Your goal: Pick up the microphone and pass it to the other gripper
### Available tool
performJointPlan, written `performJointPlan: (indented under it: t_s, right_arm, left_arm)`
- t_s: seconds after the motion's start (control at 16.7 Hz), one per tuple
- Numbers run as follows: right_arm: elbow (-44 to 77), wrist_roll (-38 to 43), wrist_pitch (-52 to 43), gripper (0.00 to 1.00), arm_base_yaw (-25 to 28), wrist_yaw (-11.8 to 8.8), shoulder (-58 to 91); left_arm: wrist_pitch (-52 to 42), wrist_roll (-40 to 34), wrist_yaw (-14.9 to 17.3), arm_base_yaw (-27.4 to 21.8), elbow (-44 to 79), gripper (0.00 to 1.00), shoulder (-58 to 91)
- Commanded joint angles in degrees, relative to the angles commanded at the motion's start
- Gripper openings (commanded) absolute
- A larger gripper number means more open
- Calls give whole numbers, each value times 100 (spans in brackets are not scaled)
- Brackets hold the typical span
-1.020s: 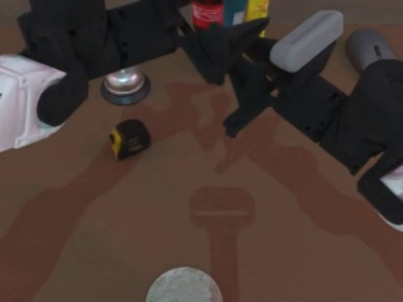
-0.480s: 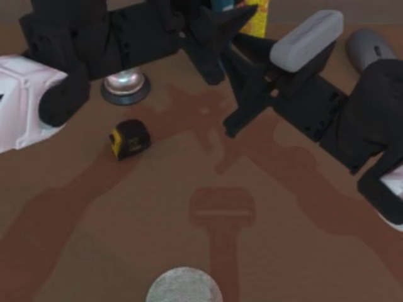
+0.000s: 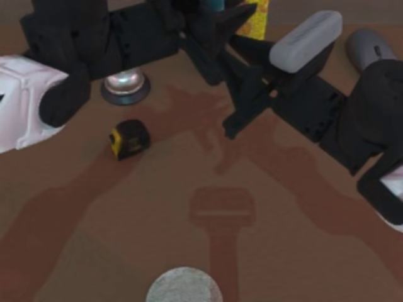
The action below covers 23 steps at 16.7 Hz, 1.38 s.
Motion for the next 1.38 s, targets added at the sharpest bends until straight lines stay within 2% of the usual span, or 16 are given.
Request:
performJointPlan:
  t_s: [0.06,0.84,1.38]
  right_arm:
    - [0,0,0,0,0,0,0]
    - [0,0,0,98,0,0,0]
    - [-18,-15,-2,100,-9,19,32]
  left_arm:
    - [0,0,0,0,0,0,0]
    - [0,0,0,0,0,0,0]
    - [-7,17,-22,2,23,0,-21]
